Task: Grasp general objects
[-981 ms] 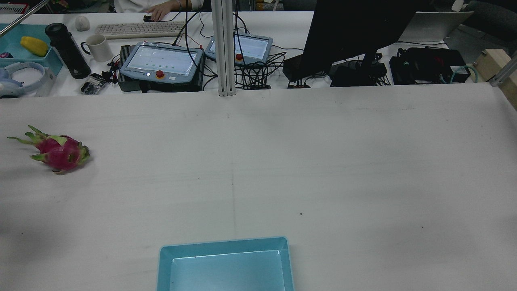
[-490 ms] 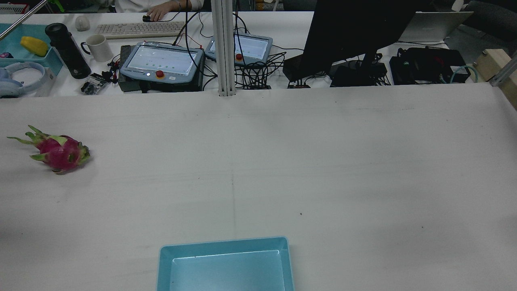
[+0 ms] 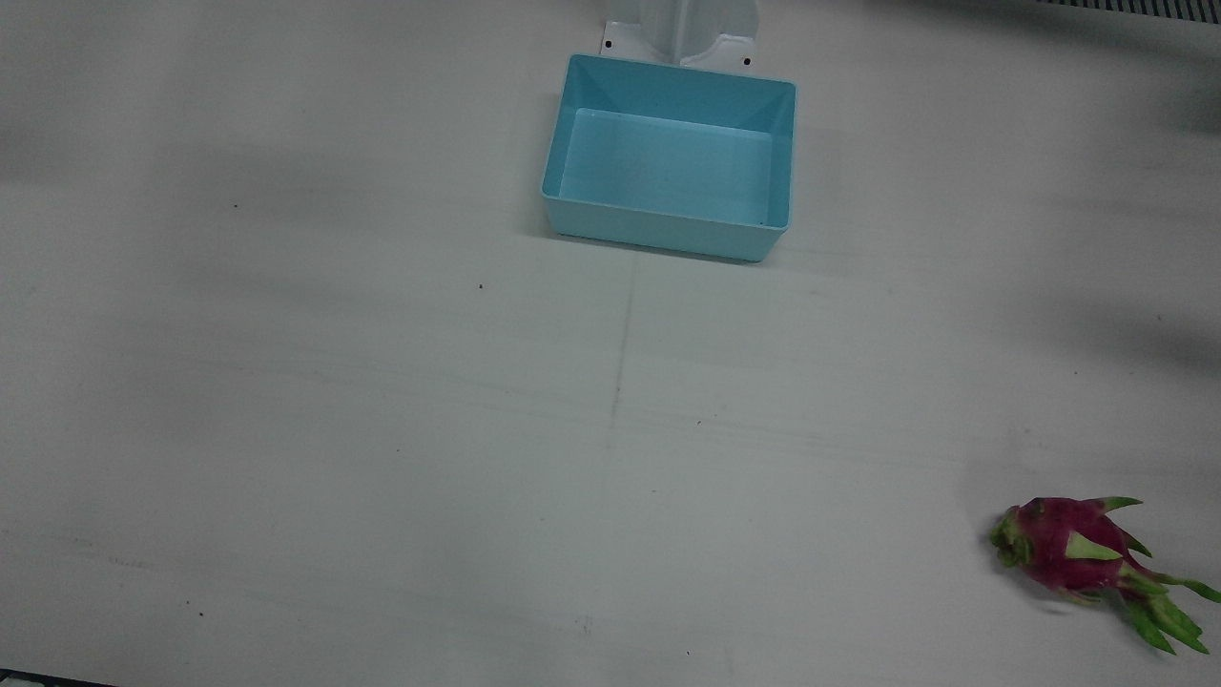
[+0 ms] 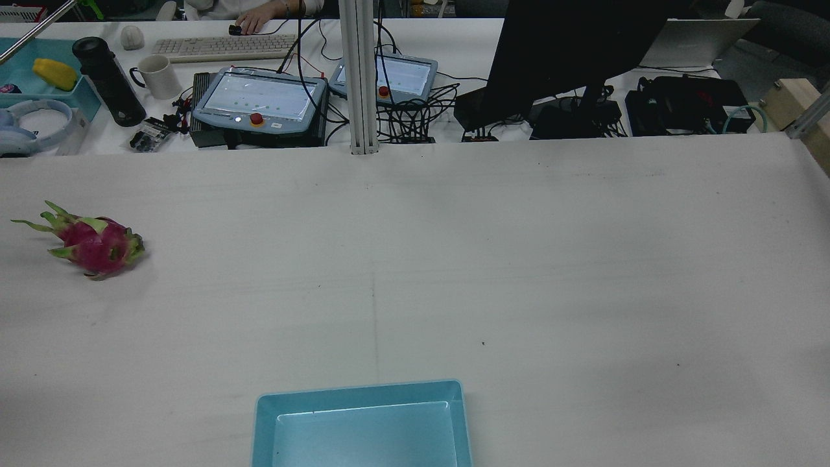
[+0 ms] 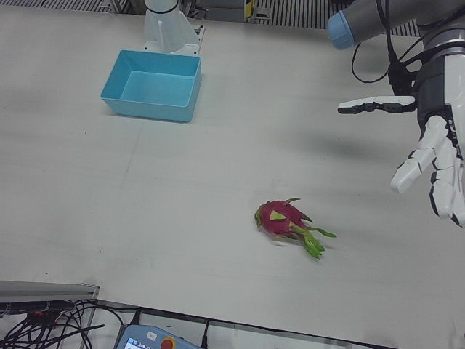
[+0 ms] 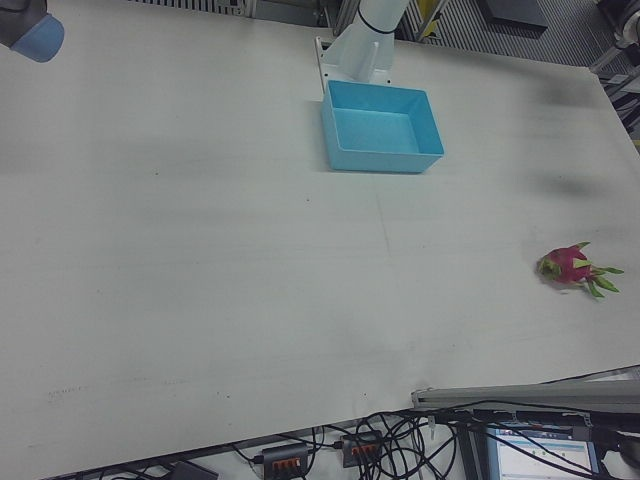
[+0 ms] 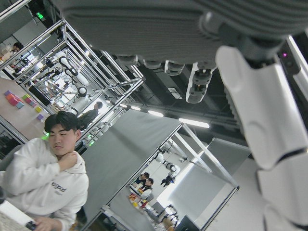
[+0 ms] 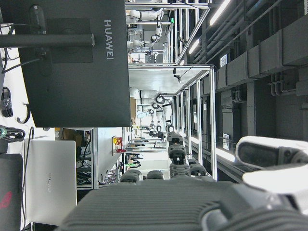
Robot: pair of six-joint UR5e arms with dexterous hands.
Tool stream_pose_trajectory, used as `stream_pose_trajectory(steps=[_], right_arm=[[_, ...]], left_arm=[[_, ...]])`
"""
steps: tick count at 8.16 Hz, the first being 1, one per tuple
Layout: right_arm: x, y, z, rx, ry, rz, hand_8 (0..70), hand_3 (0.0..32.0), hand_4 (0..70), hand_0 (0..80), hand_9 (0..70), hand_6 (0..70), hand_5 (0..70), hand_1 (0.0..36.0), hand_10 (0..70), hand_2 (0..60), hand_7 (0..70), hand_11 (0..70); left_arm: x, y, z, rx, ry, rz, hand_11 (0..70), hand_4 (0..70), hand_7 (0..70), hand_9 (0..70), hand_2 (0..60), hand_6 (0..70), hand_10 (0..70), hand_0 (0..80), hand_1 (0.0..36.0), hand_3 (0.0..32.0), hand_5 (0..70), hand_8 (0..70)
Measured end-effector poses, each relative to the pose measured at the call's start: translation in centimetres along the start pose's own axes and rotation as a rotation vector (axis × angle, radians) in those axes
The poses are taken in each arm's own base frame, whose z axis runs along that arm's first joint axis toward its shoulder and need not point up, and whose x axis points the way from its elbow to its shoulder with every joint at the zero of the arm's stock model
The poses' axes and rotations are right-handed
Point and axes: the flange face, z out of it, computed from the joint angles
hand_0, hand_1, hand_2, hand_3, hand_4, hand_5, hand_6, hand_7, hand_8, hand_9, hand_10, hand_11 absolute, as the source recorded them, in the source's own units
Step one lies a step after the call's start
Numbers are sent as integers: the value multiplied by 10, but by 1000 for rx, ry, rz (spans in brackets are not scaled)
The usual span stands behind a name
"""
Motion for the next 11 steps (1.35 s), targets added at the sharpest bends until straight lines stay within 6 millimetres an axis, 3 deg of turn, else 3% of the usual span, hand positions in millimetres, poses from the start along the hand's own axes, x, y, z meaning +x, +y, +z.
stream_pose_trajectory(steps=[3,6,9,11], right_arm=[[1,-1,0,1,1,0,0,0,0,0,0,0,0,0,0,0,0,0],[1,-1,0,2,1,0,0,0,0,0,0,0,0,0,0,0,0,0],[1,-1,0,2,1,0,0,0,0,0,0,0,0,0,0,0,0,0],[0,-1,0,2,1,0,0,0,0,0,0,0,0,0,0,0,0,0]], left_arm=[[5,11,-9,-16,-137,308,40,47,71,0,32,0,11,543,194,0,160,0],[18,39,20,-33,-165,416,43,47,72,0,44,0,12,553,204,0,173,0],[2,65,26,-76,-207,520,49,53,78,1,115,0,16,553,221,0,231,0],[-23,97,28,-135,-229,611,41,33,60,0,84,0,12,527,196,0,154,0]])
